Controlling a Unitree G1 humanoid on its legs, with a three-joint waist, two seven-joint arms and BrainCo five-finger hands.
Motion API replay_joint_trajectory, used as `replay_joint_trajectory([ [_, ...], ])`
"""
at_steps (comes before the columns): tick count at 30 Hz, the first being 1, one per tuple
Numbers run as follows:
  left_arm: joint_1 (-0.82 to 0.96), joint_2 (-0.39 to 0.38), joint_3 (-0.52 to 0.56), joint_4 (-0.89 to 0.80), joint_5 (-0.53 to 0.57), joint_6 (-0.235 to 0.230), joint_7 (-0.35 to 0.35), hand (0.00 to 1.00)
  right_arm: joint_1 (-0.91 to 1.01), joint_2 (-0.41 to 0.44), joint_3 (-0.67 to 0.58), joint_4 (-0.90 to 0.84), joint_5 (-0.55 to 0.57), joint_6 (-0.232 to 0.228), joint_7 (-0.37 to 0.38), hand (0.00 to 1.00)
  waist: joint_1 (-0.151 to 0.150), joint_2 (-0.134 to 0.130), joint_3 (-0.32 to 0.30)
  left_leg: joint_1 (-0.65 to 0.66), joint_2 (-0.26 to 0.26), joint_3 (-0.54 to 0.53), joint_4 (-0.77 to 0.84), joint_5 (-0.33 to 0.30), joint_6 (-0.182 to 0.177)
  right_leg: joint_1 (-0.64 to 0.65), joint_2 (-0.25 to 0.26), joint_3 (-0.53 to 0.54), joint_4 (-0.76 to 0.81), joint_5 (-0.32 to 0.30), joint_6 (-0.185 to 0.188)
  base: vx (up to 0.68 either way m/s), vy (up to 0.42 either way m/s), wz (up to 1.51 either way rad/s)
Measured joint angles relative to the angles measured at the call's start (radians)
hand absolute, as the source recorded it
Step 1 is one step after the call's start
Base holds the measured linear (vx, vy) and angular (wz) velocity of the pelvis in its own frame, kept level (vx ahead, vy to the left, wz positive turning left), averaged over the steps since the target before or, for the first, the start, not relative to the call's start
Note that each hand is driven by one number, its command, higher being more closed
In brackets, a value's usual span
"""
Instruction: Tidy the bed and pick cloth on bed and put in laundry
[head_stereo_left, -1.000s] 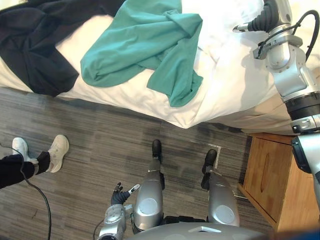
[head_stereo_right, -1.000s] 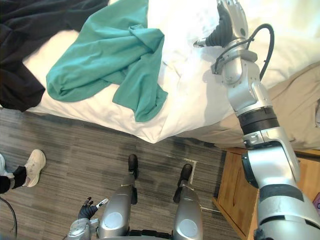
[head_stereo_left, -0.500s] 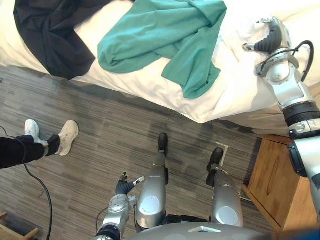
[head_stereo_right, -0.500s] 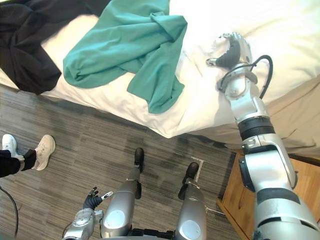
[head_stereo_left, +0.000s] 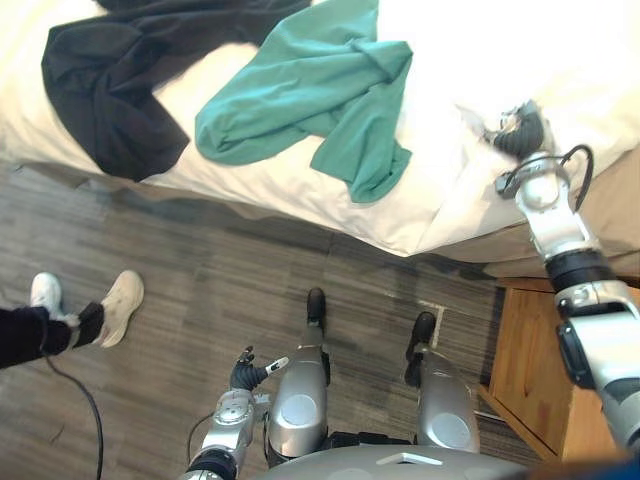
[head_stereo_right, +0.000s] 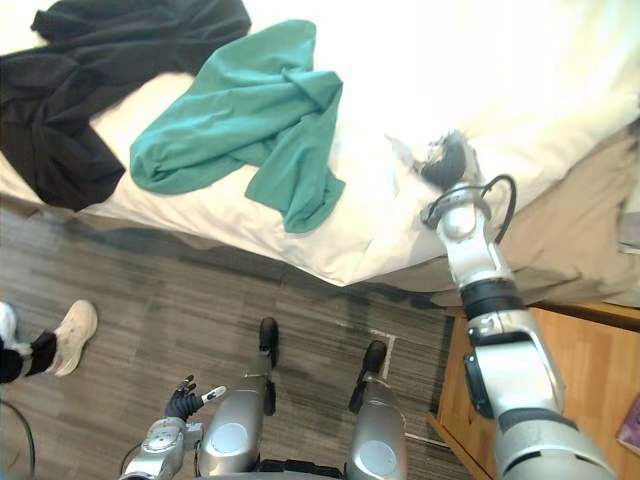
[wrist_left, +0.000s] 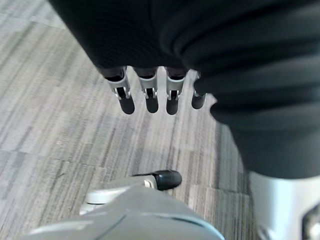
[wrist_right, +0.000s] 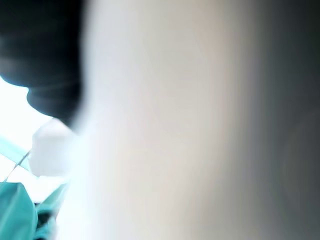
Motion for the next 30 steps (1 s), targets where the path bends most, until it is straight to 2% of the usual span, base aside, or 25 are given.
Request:
replay_joint_trajectory([
  [3,0.001,0.0,0.018,0.0,0.015,0.009,-0.008,0.0,0.06,0.008,-0.047,-0.018,0.01,0.001,0.006,1.0,-0.007,-0.013,-0.008,0.018,-0.005,0.025,0.0,-0.004,0.005,0.013,0.0,0.029,-0.027,0.02,0.007,-0.01,0.029,-0.27],
  [4,0.004,0.0,0.019,0.0,0.017,0.016,-0.009,0.0,0.095,0.009,-0.07,-0.027,0.029,0.001,0.008,0.0,-0.01,-0.013,-0.014,0.036,-0.008,0.034,0.0,-0.008,0.005,0.033,0.0,0.039,-0.046,0.033,0.008,-0.01,0.03,-0.21],
  [11,0.03,-0.008,0.052,0.002,0.029,0.022,-0.016,0.0,0.236,0.076,-0.221,-0.036,0.078,0.002,0.002,0.0,-0.02,-0.016,-0.065,0.083,-0.01,0.082,0.0,-0.031,0.004,0.06,0.003,0.082,-0.071,0.043,0.017,0.01,0.016,-0.19],
  [15,0.033,-0.018,0.058,0.03,0.056,0.031,-0.017,0.0,0.319,0.089,-0.311,-0.013,0.112,0.011,-0.007,0.0,-0.051,-0.01,-0.09,0.089,-0.016,0.097,0.0,-0.043,0.002,0.061,0.0,0.1,-0.083,0.048,0.023,0.03,0.015,-0.14],
  [20,0.036,-0.024,0.06,0.03,0.058,0.035,-0.018,0.0,0.443,0.149,-0.476,0.085,0.16,0.035,-0.033,0.0,-0.071,-0.001,-0.111,0.114,-0.019,0.116,0.0,-0.051,0.008,0.075,0.002,0.118,-0.099,0.051,0.025,0.06,0.003,-0.17],
  [24,0.04,-0.043,0.102,0.032,0.078,0.038,-0.018,0.0,0.559,0.237,-0.606,0.104,0.258,0.043,-0.053,0.0,-0.081,0.008,-0.127,0.142,-0.017,0.135,-0.001,-0.066,0.004,0.097,0.006,0.135,-0.115,0.051,0.026,0.06,-0.006,-0.16],
  [27,0.041,-0.055,0.119,0.034,0.084,0.038,-0.018,0.0,0.619,0.297,-0.695,0.135,0.337,0.041,-0.075,0.0,-0.104,0.017,-0.148,0.147,-0.017,0.137,0.0,-0.072,0.003,0.102,0.006,0.135,-0.119,0.051,0.026,0.06,-0.004,-0.03],
  [30,0.041,-0.075,0.162,0.035,0.086,0.038,-0.017,0.0,0.658,0.347,-0.784,0.193,0.428,0.032,-0.088,0.0,-0.108,0.022,-0.155,0.174,-0.016,0.14,-0.003,-0.082,0.002,0.135,0.008,0.135,-0.136,0.051,0.026,0.02,-0.003,-0.03],
])
